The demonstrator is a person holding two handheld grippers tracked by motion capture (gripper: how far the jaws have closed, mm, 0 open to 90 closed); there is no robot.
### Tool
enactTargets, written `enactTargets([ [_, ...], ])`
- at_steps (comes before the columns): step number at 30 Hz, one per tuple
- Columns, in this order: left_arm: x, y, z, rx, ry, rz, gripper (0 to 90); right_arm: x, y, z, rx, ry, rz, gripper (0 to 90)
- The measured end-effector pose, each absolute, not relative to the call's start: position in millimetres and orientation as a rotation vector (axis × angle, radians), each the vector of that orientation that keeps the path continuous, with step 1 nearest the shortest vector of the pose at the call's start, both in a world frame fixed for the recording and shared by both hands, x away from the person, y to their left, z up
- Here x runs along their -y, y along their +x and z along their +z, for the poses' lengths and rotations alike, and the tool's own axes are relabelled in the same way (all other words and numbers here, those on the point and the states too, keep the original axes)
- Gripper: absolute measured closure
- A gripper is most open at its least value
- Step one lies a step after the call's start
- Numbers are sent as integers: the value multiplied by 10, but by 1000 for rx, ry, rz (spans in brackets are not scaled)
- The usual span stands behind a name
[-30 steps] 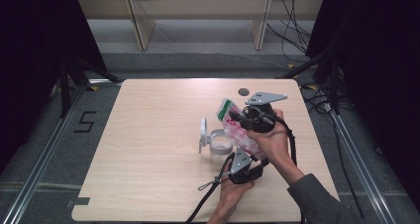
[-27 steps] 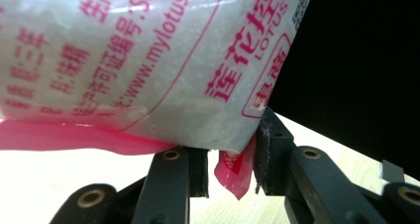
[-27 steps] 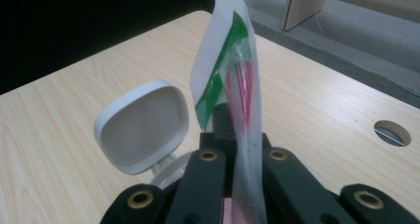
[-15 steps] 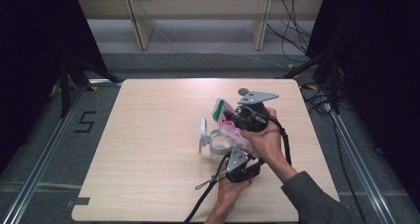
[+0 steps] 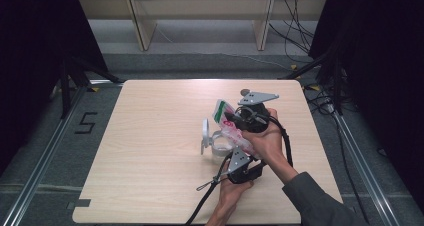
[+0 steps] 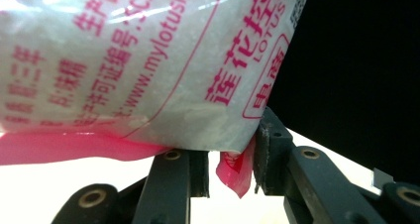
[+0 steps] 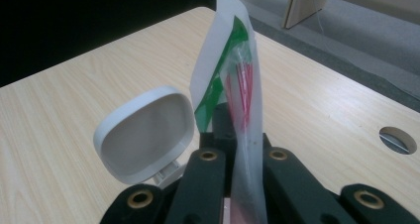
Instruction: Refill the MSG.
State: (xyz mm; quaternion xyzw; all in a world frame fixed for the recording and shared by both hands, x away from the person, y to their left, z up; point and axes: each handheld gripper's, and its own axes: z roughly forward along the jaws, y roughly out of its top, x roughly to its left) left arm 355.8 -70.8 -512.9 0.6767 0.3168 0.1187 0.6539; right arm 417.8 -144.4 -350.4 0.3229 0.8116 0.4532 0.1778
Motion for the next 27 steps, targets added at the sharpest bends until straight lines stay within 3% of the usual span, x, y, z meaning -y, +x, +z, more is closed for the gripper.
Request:
enactTargets([
  [27, 700, 3551, -5125, -716, 1534, 265, 709, 1386, 4203, -3534, -2321, 872, 1242, 900],
])
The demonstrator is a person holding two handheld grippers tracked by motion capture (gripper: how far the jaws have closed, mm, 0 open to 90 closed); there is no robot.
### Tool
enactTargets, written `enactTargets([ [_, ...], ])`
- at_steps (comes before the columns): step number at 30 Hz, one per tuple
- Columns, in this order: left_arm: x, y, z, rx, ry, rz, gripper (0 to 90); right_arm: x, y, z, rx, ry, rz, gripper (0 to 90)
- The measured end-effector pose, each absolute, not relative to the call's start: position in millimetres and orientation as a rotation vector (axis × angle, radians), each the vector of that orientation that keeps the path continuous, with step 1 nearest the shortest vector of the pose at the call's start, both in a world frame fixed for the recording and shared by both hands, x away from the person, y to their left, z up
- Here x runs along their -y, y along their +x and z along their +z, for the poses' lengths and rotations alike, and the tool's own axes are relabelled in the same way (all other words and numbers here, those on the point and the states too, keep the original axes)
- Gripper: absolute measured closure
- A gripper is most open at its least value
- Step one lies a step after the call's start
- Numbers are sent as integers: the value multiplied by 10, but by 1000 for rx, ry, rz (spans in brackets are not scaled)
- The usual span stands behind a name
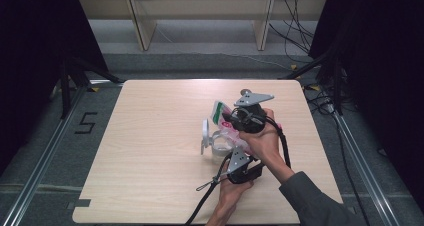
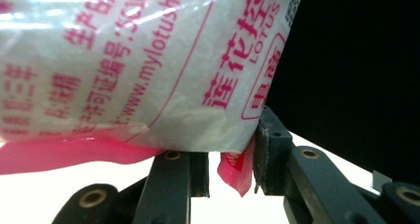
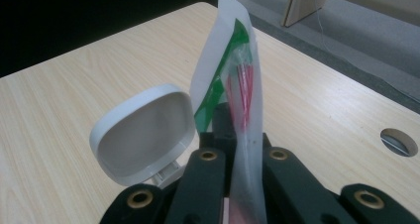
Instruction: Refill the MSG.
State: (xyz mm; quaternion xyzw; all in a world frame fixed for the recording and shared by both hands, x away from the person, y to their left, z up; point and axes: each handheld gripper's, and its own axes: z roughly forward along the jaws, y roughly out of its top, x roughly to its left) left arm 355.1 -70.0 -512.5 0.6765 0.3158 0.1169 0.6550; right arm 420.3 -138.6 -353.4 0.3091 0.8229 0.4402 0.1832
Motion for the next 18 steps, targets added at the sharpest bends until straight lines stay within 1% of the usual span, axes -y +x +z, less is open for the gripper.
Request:
enactTargets([
  [5, 697, 3551, -5125, -716, 1540, 264, 709, 1380, 4188, -3541, -2305, 925, 1255, 900],
  [14, 700, 3558, -5123, -711, 1529, 259, 710, 1354, 4181, -3552, -2309, 921, 1250, 900],
  [16, 697, 3555, -5124, -710, 1523, 255, 710, 1357, 4193, -3546, -2337, 875, 1220, 900],
  [18, 698, 3556, -5122, -707, 1517, 256, 710, 1357, 4181, -3540, -2335, 915, 1230, 900],
])
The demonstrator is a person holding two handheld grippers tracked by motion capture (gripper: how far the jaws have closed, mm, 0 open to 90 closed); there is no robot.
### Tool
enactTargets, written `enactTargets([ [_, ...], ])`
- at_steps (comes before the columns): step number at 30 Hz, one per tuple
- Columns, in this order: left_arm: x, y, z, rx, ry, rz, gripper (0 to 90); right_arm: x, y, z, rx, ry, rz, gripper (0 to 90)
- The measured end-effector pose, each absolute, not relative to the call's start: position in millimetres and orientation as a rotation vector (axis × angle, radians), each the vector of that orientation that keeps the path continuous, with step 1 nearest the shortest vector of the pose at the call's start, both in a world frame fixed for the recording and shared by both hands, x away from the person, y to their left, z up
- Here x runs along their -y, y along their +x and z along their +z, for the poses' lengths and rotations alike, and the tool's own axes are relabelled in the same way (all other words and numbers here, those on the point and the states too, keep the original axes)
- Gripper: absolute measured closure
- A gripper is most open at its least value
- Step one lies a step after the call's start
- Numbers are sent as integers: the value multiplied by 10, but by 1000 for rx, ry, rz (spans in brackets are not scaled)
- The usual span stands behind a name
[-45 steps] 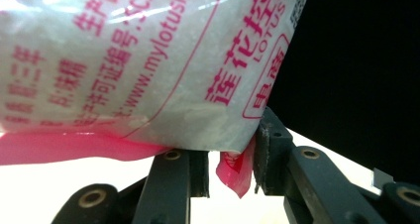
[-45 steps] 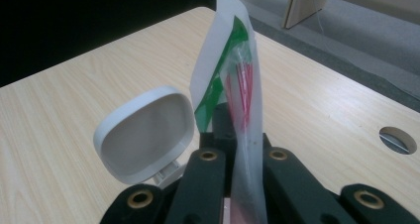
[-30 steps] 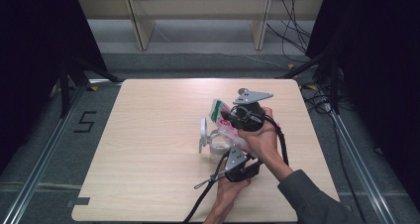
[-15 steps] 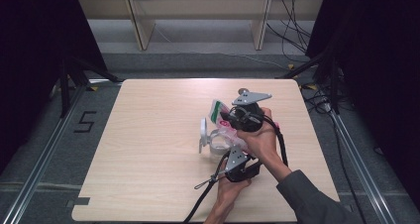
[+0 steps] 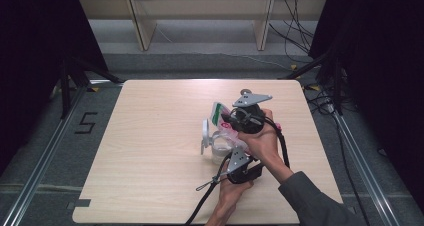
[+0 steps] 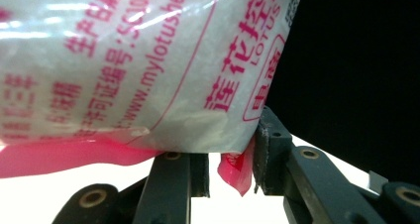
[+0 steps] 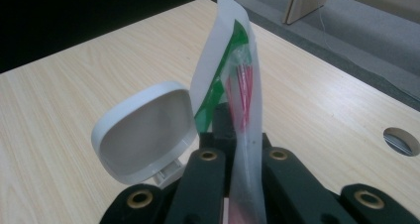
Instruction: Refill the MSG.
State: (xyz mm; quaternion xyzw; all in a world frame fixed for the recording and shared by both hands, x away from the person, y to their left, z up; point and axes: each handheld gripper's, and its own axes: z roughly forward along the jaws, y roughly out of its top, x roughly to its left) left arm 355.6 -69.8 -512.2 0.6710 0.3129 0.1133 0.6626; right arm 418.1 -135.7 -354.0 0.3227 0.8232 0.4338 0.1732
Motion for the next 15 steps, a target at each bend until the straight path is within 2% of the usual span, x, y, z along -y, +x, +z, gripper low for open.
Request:
enactTargets([
  [15, 660, 3557, -5106, -726, 1522, 273, 712, 1349, 4211, -3506, -2307, 907, 1275, 900],
])
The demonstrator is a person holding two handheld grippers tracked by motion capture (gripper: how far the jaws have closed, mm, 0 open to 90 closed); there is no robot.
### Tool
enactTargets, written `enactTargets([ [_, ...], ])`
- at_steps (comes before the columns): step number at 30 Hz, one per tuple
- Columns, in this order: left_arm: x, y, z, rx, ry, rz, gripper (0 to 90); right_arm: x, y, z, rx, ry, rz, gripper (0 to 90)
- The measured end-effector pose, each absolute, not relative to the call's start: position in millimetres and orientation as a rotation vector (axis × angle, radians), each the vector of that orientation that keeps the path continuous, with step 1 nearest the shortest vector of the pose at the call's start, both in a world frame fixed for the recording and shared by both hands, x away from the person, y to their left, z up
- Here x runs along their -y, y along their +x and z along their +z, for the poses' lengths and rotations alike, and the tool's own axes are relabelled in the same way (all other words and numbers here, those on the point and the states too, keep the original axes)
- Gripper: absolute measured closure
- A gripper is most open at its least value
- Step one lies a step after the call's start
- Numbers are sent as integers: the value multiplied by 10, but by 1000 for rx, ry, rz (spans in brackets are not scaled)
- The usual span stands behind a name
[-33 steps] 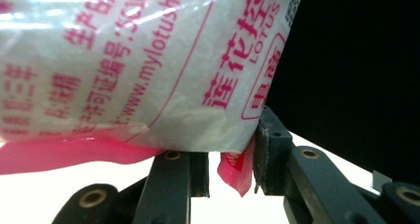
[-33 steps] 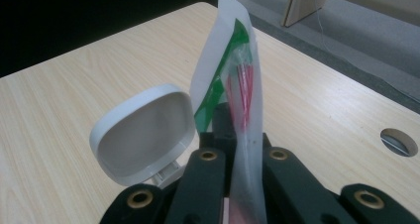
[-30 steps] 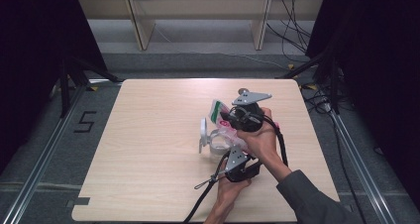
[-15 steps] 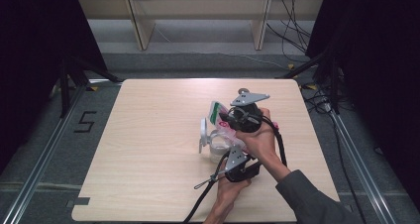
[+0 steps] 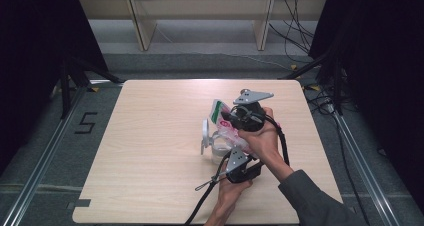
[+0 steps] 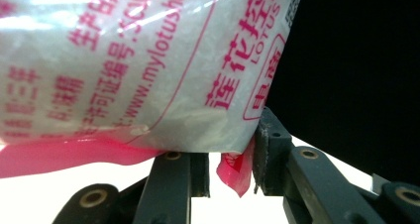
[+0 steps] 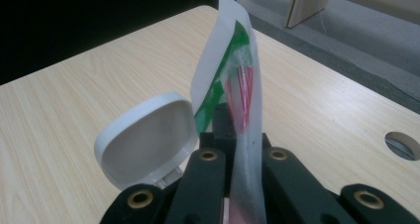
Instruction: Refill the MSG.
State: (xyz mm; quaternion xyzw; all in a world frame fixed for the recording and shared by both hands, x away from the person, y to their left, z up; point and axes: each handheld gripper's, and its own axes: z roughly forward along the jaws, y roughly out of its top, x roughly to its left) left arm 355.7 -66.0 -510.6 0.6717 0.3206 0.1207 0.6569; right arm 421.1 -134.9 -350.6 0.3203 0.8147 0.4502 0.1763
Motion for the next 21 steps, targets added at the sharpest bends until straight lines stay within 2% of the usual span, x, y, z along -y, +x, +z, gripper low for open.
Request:
enactTargets([
  [21, 639, 3567, -5101, -729, 1506, 256, 713, 1317, 4217, -3487, -2316, 905, 1267, 900],
])
